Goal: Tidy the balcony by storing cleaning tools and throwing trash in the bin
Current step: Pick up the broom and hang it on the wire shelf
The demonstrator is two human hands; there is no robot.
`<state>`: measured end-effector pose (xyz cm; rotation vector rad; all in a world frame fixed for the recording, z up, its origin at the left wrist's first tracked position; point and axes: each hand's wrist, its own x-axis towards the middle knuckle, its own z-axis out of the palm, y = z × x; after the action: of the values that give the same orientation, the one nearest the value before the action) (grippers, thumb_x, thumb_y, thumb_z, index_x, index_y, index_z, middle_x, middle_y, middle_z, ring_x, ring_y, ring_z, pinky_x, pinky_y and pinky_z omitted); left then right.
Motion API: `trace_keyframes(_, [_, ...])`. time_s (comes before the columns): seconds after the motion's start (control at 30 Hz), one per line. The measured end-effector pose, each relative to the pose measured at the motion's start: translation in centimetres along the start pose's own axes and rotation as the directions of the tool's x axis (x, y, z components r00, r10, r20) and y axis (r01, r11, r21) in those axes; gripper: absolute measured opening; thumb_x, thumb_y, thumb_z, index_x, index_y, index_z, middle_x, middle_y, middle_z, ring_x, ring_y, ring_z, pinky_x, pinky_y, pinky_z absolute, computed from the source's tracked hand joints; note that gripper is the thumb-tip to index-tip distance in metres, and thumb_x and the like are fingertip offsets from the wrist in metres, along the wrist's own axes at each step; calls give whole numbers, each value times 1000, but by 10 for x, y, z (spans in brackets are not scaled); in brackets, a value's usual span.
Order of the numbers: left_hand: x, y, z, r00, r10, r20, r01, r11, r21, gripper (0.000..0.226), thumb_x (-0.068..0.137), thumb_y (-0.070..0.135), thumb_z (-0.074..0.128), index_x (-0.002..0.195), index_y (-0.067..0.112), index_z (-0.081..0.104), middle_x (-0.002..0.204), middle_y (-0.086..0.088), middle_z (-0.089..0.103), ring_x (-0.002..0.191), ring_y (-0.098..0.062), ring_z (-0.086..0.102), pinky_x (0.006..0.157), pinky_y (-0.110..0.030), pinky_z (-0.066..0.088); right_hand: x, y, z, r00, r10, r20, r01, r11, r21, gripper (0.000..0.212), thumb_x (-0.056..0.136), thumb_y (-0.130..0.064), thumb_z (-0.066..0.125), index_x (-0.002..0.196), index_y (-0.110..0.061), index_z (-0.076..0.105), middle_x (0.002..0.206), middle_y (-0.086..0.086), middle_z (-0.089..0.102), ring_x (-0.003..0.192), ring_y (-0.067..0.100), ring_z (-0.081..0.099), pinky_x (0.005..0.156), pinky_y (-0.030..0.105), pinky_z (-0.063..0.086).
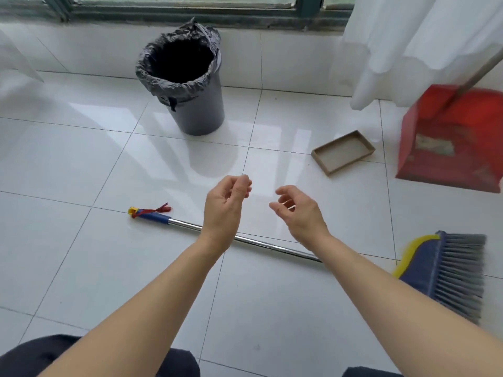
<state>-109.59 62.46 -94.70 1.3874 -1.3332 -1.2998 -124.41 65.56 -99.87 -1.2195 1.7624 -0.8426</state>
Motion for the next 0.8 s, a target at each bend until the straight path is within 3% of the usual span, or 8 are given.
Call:
trace_keyframes(0.17, [-8, -25, -6, 996, -92, -14, 93, 995, 46, 23, 96, 28, 51, 81, 15, 63, 82, -4, 62, 81, -14, 59, 72, -12, 46, 2, 41, 27, 990, 118, 74, -109, 988, -108, 30, 88, -28, 61, 116, -16, 56, 98, -2, 54, 86, 16, 52, 81, 29, 44])
trace_keyframes(0.33, [-5, -34, -12, 995, -100, -1, 100, 992, 80, 22, 95, 28, 50, 84, 14, 63, 81, -1, 62, 79, -13, 59, 70, -8, 45, 5, 74, 48, 967, 215, 138, -186, 962, -199, 33, 91, -24, 55, 123, -15, 52, 106, 2, 53, 90, 19, 52, 80, 32, 46])
trace_keyframes(0.47, [-8, -49, -17, 991, -131, -35, 134, 986, 95, 23, 95, 29, 50, 81, 16, 62, 82, -1, 62, 80, -13, 59, 72, -12, 45, 11, 97, 65, 927, 260, 269, -96, 861, -500, 39, 95, -21, 48, 133, -16, 43, 127, 6, 51, 117, 26, 46, 95, 36, 40])
trace_keyframes(0.57, [-15, -53, -28, 988, -144, -62, 149, 984, 94, 24, 96, 29, 48, 83, 15, 63, 82, 0, 62, 80, -13, 60, 79, -20, 49, 9, 110, 77, 897, 300, 325, -18, 758, -652, 39, 92, -9, 42, 130, -15, 44, 125, 9, 50, 116, 29, 43, 92, 35, 35])
trace_keyframes(0.7, [-22, -53, -44, 981, -165, -106, 176, 979, 107, 25, 95, 33, 48, 86, 16, 64, 85, 1, 65, 82, -11, 62, 85, -24, 49, 6, 121, 83, 901, 264, 343, 41, 737, -675, 50, 78, 13, 36, 121, -12, 45, 118, 10, 47, 109, 29, 41, 79, 31, 34])
trace_keyframes(0.8, [-23, -52, -54, 973, -184, -142, 197, 976, 88, 27, 94, 35, 49, 88, 14, 65, 86, -1, 65, 83, -13, 62, 88, -29, 48, 10, 119, 83, 904, 237, 355, 47, 771, -635, 54, 81, 11, 35, 126, -19, 43, 114, 9, 46, 108, 28, 40, 79, 30, 36])
